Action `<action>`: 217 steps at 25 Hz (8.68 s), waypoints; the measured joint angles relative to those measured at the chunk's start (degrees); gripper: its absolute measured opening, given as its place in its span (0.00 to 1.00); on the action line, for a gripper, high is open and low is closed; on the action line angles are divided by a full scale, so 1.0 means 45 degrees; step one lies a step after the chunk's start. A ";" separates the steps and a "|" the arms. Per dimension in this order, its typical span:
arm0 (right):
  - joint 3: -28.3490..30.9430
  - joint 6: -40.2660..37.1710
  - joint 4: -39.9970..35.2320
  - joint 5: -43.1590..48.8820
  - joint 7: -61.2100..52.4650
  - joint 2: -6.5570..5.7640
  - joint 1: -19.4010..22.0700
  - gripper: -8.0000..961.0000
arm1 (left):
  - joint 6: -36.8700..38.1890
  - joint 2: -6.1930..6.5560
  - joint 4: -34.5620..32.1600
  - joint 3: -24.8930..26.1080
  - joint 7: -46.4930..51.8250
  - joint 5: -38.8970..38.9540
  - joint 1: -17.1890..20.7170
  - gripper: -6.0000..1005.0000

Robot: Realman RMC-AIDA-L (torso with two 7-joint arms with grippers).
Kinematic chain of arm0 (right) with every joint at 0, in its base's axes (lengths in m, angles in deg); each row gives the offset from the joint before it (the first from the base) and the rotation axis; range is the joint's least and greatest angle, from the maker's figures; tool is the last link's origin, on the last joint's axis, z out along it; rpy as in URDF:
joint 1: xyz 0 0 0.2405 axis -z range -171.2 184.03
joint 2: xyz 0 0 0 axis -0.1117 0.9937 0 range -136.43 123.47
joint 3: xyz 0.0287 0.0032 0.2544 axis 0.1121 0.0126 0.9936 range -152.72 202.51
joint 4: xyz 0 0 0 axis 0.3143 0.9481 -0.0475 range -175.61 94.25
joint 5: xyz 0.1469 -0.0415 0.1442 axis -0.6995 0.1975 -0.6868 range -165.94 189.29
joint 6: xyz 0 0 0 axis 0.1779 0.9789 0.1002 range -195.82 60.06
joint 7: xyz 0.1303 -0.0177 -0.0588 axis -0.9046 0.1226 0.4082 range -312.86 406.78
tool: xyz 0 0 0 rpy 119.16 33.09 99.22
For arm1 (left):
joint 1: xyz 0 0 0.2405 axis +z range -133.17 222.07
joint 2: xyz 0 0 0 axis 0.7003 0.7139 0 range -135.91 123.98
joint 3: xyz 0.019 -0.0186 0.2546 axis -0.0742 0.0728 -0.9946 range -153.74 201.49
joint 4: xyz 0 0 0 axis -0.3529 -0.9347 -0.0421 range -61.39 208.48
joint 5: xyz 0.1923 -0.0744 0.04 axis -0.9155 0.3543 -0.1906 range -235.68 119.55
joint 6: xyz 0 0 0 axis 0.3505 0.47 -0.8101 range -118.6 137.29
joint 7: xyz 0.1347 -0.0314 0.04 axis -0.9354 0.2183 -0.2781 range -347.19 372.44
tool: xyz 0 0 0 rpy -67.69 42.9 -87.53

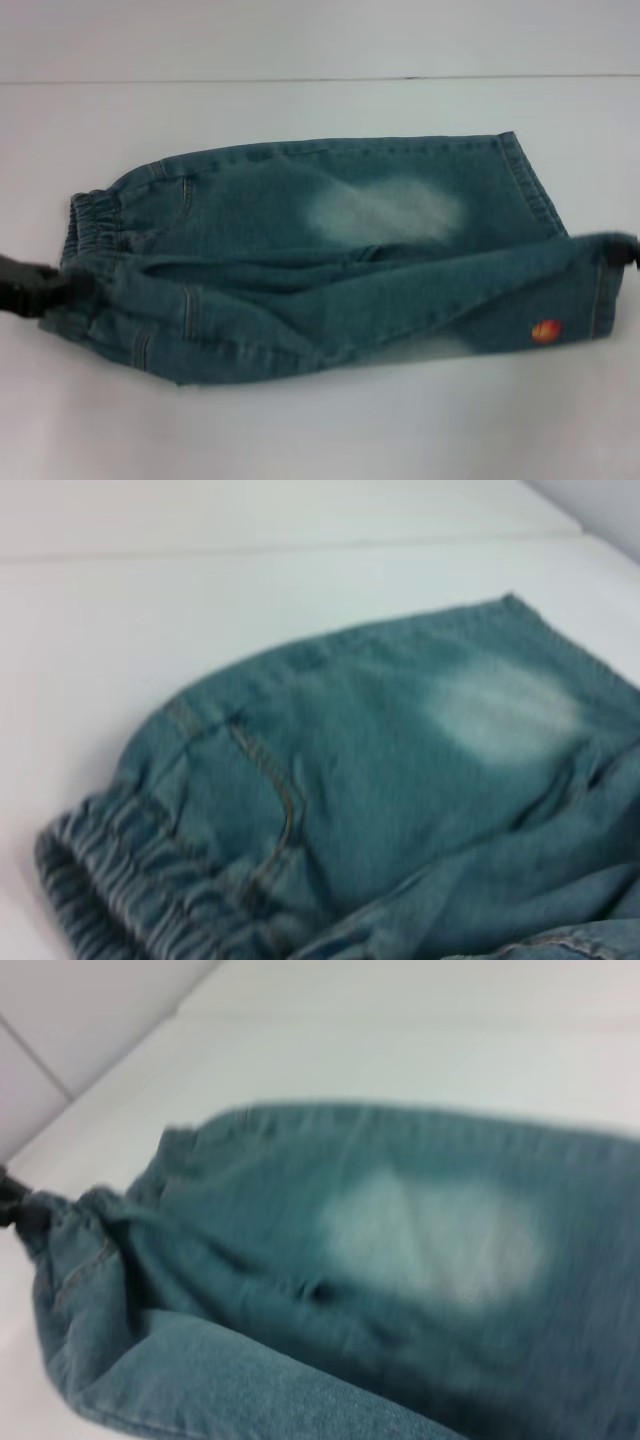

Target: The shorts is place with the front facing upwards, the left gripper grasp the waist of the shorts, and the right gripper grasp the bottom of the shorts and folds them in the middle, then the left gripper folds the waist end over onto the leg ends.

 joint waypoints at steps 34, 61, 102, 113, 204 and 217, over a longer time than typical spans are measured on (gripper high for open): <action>-0.1602 0.8902 0.1581 -0.1857 0.3424 0.1119 -0.1577 0.05 | -0.6352 -0.0825 0.0382 -0.2586 0.0704 0.3223 -0.0916 0.06; -0.3656 1.3382 0.4359 -0.1870 0.4030 0.1208 -0.2785 0.05 | -0.8687 -0.1068 0.0669 -0.4048 -0.0060 0.2941 -0.0720 0.07; -0.3831 1.3198 0.3534 -0.3620 0.4366 0.1263 -0.1226 0.74 | -0.8972 -0.0440 0.1302 -0.4471 0.0575 0.1247 -0.0802 0.84; -0.3728 1.0732 0.2253 -0.5352 0.4966 0.1204 -0.0106 0.74 | -0.7421 -0.0719 -0.0519 -0.3957 -0.0555 0.3920 0.0761 0.84; 0.0821 0.6895 0.9964 -0.8194 1.5596 0.1284 -0.0529 0.30 | -0.2741 -0.1003 -0.1637 -0.2698 -0.0553 0.3934 -0.0002 0.05; 0.1044 1.0049 1.3257 -0.8558 1.8334 0.1429 -0.2770 0.01 | -0.2230 -0.1153 -0.3342 -0.4671 0.2106 0.4624 -0.2732 0.05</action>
